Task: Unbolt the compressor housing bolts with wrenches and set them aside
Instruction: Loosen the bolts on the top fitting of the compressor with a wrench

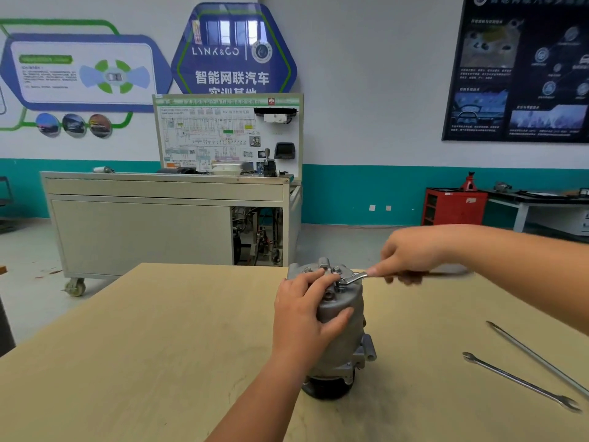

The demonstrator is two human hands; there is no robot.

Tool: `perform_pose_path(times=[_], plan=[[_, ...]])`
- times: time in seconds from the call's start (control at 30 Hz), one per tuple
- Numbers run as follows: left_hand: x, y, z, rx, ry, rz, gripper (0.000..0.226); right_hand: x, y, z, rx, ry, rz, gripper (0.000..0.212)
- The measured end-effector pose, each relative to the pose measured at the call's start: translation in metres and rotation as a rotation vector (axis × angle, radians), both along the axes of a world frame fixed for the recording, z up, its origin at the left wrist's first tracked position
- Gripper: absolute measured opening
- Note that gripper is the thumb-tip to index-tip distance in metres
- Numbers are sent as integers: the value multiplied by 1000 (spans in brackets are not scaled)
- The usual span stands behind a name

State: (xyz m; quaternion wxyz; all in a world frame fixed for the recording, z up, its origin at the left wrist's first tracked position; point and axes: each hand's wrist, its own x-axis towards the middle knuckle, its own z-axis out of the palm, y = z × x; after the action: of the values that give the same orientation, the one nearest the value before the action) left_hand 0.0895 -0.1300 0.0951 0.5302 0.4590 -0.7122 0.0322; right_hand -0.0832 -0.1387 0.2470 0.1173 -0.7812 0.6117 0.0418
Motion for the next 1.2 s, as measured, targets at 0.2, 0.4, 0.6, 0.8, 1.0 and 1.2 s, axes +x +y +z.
perform_pose_path(times=[0.2, 0.4, 0.6, 0.8, 1.0, 1.2], plan=[[1, -1, -1, 57, 36, -27, 70, -8, -18, 0, -178, -101, 80, 19], [1, -3, -2, 35, 15, 4, 65, -19, -1, 0, -24, -581, -36, 22], [-1, -5, -3, -22, 40, 26, 59, 5, 30, -33, 396, -1013, -84, 18], [-2, 0, 0, 0, 69, -16, 65, 21, 30, -46, 440, -1044, -78, 18], [-2, -2, 0, -28, 46, 3, 55, 16, 23, -36, 436, -822, -51, 25], [2, -3, -3, 17, 0, -13, 51, 11, 4, 0, 417, -217, 8, 33]])
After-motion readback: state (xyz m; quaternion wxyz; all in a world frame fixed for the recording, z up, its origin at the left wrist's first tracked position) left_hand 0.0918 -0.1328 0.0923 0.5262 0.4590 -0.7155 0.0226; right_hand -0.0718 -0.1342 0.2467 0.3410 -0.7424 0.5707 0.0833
